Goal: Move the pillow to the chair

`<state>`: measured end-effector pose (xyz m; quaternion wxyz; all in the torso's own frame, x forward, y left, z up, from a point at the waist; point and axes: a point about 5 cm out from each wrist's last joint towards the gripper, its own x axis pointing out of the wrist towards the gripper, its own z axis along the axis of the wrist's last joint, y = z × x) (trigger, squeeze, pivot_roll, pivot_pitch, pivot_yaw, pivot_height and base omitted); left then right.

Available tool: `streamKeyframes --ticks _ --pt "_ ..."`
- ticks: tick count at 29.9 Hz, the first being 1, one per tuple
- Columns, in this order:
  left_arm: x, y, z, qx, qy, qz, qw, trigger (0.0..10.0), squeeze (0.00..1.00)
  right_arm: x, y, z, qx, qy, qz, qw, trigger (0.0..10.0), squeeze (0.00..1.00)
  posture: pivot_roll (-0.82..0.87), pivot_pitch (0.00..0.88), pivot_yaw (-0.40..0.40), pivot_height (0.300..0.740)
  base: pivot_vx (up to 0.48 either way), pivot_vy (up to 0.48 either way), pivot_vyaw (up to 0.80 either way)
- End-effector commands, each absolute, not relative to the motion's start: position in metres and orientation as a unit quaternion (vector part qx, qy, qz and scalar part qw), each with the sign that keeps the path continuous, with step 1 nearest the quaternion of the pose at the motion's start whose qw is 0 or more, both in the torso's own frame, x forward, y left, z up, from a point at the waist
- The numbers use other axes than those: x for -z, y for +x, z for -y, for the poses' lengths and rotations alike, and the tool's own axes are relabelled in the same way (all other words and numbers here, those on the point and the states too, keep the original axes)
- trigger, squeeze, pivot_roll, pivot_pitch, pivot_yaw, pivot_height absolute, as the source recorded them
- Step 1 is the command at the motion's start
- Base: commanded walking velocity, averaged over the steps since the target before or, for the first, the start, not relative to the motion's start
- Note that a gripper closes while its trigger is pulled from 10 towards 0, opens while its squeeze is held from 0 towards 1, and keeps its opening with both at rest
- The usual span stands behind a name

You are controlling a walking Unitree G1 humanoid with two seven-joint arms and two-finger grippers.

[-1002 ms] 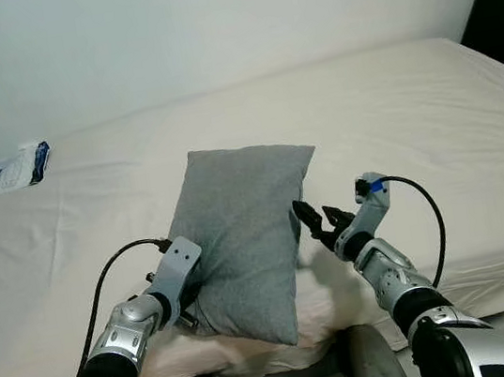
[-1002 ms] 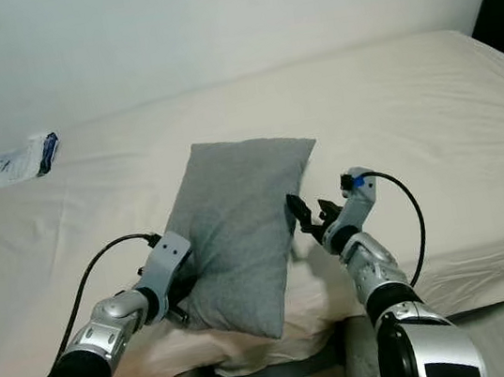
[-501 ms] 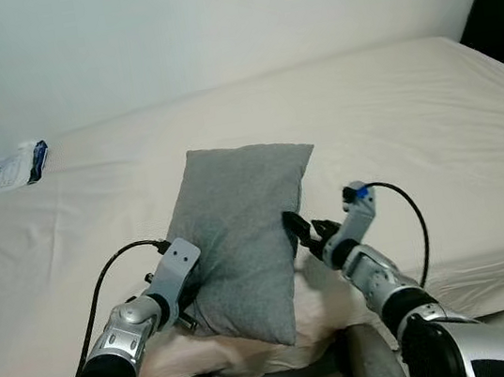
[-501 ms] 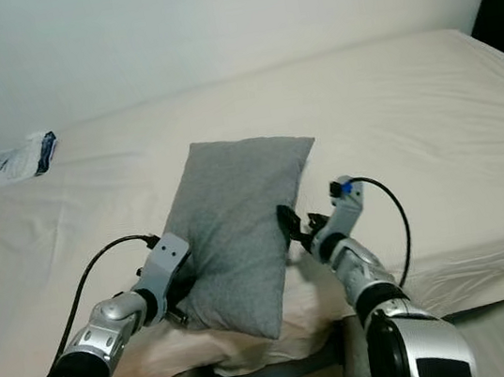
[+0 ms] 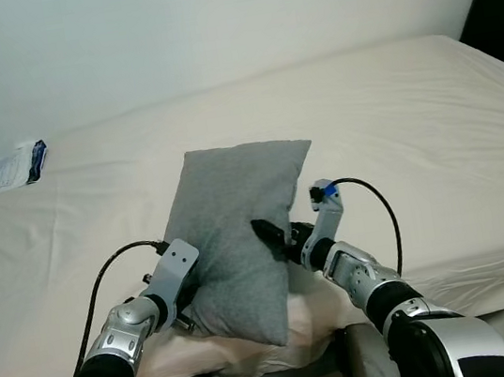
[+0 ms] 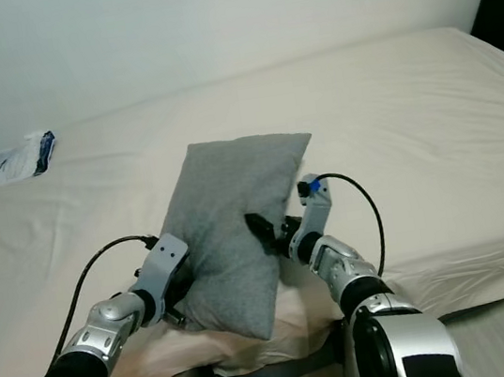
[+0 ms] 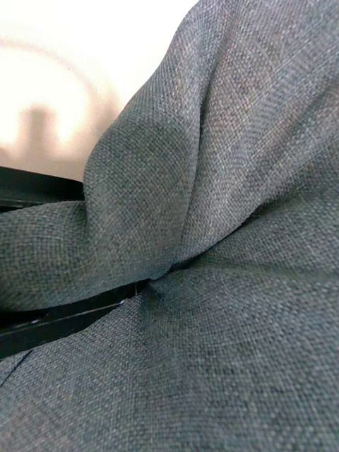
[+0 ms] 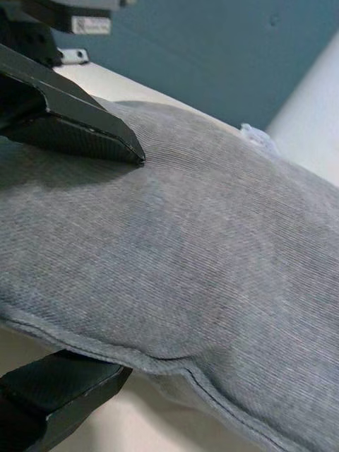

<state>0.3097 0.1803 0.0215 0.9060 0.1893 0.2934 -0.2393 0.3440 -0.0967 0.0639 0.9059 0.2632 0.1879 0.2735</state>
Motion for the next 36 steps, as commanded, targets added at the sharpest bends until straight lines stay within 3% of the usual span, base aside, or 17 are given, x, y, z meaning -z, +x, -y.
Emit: streamKeyframes --ticks 1,6,7,8,9,25,32,34,36 --pt "0.014 0.277 -0.196 0.231 0.206 -0.389 0.867 0.0 0.0 -0.061 0.338 0.079 -0.319 0.262 -0.207 0.887 10.0 0.0 0.04 0.135 0.004 0.581 0.0 0.0 0.0" --pt "0.013 0.278 -0.196 0.232 0.207 -0.389 0.867 0.0 0.0 -0.061 0.331 0.068 -0.378 0.261 -0.211 0.863 10.0 0.0 0.04 0.128 0.004 0.581 0.0 0.0 0.0" --pt "0.013 0.278 -0.196 0.232 0.207 -0.388 0.868 0.0 0.0 -0.062 0.332 0.068 -0.376 0.266 -0.207 0.863 5.4 0.0 0.04 0.127 0.005 0.581 0.0 0.0 0.0" --pt "0.013 0.278 -0.196 0.232 0.207 -0.388 0.868 0.0 0.0 -0.063 0.332 0.068 -0.374 0.27 -0.205 0.864 5.4 0.0 0.04 0.127 0.005 0.581 0.0 0.0 0.0" --pt "0.013 0.279 -0.196 0.232 0.207 -0.387 0.868 0.0 0.0 -0.063 0.335 0.072 -0.35 0.273 -0.203 0.873 0.0 0.0 0.04 0.127 0.004 0.581 0.0 0.0 0.0" --pt "0.006 0.285 -0.193 0.223 0.175 -0.367 0.886 0.0 0.0 -0.047 0.341 0.126 -0.14 0.222 -0.214 0.941 0.0 0.0 0.04 0.127 0.001 0.581 0.0 0.0 0.0" --pt "-0.008 0.298 -0.181 0.21 0.087 -0.315 0.921 0.0 0.0 -0.058 0.346 0.143 -0.096 0.208 -0.145 0.962 0.0 0.0 0.03 0.115 0.005 0.581 0.0 0.0 0.0" --pt "-0.032 0.312 -0.164 0.187 0.003 -0.219 0.958 0.0 0.0 -0.069 0.349 0.146 -0.102 0.119 -0.099 0.983 0.0 0.0 0.02 0.097 -0.008 0.581 0.0 0.0 0.0" --pt "-0.038 0.314 -0.16 0.18 -0.009 -0.197 0.964 0.0 0.0 -0.072 0.35 0.146 -0.103 0.099 -0.087 0.986 0.0 0.0 0.02 0.097 -0.008 0.581 0.0 0.0 0.0"
